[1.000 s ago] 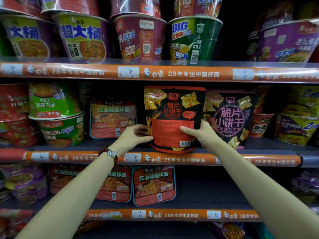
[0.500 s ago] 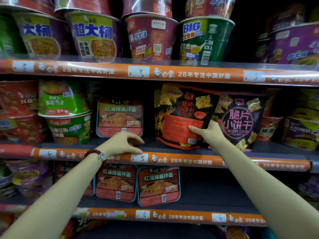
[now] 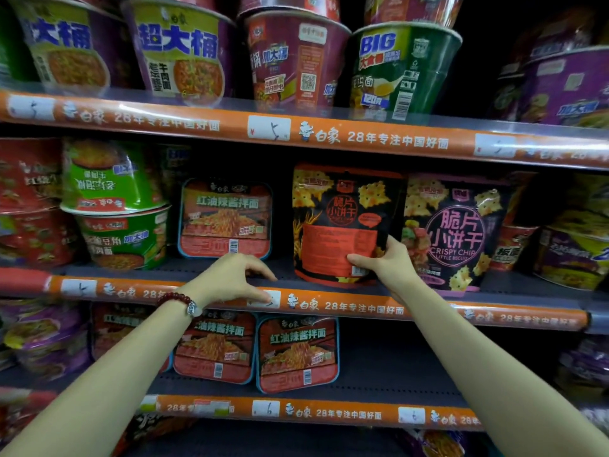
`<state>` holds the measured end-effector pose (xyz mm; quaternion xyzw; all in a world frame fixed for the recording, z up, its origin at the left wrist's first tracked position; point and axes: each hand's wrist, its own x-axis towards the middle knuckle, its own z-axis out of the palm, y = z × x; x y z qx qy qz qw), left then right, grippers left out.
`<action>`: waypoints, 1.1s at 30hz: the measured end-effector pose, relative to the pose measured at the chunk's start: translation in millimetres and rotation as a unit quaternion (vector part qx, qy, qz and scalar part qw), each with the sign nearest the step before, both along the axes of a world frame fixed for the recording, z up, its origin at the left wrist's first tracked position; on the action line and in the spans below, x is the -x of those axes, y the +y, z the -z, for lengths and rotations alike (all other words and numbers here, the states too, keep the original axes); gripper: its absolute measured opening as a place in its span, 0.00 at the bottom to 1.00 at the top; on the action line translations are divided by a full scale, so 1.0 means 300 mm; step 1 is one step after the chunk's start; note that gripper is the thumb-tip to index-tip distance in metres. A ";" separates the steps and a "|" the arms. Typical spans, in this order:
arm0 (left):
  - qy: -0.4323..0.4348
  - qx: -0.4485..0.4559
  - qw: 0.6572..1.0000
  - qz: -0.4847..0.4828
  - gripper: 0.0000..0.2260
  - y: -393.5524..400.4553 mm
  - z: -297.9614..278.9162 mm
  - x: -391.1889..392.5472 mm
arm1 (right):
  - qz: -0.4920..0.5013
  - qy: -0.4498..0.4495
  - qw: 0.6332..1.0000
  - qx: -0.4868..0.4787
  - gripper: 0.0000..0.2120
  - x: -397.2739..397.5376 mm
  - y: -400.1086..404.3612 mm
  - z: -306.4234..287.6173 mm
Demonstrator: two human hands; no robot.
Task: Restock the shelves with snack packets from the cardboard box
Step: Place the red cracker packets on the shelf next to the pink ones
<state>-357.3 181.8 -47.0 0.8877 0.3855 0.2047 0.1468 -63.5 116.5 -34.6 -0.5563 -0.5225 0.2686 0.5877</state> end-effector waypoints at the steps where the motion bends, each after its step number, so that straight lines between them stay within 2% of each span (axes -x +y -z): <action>1: 0.001 -0.002 1.000 0.000 0.14 0.002 0.001 0.001 | 0.002 -0.004 1.000 -0.001 0.23 0.001 0.004 0.002; 7: 0.006 -0.009 1.000 -0.008 0.14 -0.005 0.000 0.001 | 0.015 -0.035 0.999 -0.009 0.24 -0.009 0.009 -0.006; 15: 0.009 0.003 1.000 -0.021 0.14 -0.030 -0.018 -0.003 | -0.012 -0.050 0.998 0.047 0.24 -0.043 -0.015 -0.023; 17: 0.014 0.004 1.000 -0.023 0.14 -0.033 -0.022 -0.004 | 0.004 -0.064 0.997 0.052 0.27 -0.046 -0.022 -0.013; 20: 0.016 0.002 1.000 -0.024 0.14 -0.042 -0.026 -0.010 | 0.046 -0.090 0.992 0.071 0.42 -0.042 -0.049 -0.012; 22: 0.026 -0.005 0.999 -0.030 0.15 -0.052 -0.029 -0.014 | 0.060 -0.122 0.988 0.078 0.46 -0.043 -0.065 -0.016; 26: 0.071 -0.063 0.995 -0.032 0.16 -0.092 -0.021 -0.055 | 0.068 -0.165 0.982 0.055 0.37 -0.057 -0.131 -0.009; 30: 0.021 -0.171 0.985 -0.021 0.14 -0.171 0.002 -0.173 | 0.085 -0.222 0.971 0.023 0.24 -0.103 -0.223 0.014; 33: -0.024 -0.198 0.980 0.023 0.12 -0.239 0.012 -0.311 | 0.096 -0.260 0.961 -0.017 0.12 -0.166 -0.303 0.045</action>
